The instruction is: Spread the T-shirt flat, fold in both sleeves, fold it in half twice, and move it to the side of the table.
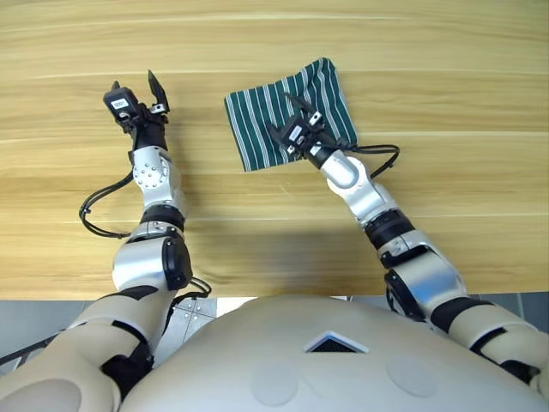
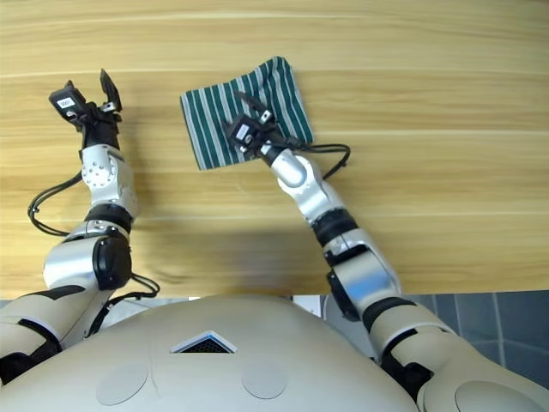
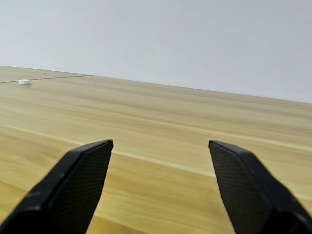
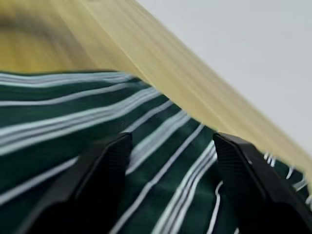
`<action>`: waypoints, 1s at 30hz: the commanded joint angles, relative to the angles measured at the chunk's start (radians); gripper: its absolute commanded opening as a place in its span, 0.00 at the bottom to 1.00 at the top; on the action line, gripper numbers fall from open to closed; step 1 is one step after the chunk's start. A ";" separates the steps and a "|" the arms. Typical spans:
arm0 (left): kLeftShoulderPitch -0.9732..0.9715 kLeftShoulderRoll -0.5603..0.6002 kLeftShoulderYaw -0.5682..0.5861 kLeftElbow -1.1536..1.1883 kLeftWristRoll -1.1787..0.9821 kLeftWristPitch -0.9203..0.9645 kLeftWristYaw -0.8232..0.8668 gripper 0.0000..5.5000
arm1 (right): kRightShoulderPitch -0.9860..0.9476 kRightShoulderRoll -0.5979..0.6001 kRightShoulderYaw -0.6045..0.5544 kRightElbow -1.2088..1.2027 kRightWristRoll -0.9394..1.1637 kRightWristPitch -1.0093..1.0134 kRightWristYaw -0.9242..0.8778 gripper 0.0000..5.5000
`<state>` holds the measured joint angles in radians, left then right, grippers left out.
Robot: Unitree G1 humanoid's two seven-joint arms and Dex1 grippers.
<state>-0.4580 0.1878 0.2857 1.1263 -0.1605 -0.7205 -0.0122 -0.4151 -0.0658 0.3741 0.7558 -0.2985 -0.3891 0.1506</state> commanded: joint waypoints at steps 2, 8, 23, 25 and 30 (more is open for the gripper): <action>0.002 -0.008 0.010 0.005 -0.007 0.001 -0.013 0.66 | -0.114 0.049 -0.136 0.214 0.141 0.156 0.074 0.56; -0.011 -0.023 0.016 0.007 -0.012 0.004 -0.020 0.66 | -0.241 0.058 -0.243 0.373 0.231 0.314 0.129 0.56; 0.047 0.031 0.102 0.013 -0.053 -0.044 -0.009 0.66 | -0.318 -0.277 -0.814 0.603 0.509 0.336 -0.674 0.56; 0.072 0.040 0.116 0.004 -0.059 -0.059 -0.004 0.66 | -0.309 -0.288 -0.842 0.604 0.510 0.331 -0.714 0.56; 0.128 0.053 0.148 -0.016 -0.073 -0.087 0.008 0.66 | -0.322 -0.283 -0.865 0.604 0.491 0.334 -0.677 0.56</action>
<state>-0.3588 0.2350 0.4216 1.1188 -0.2257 -0.7943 -0.0120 -0.7540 -0.3625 -0.4750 1.3397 0.1878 -0.0781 -0.5372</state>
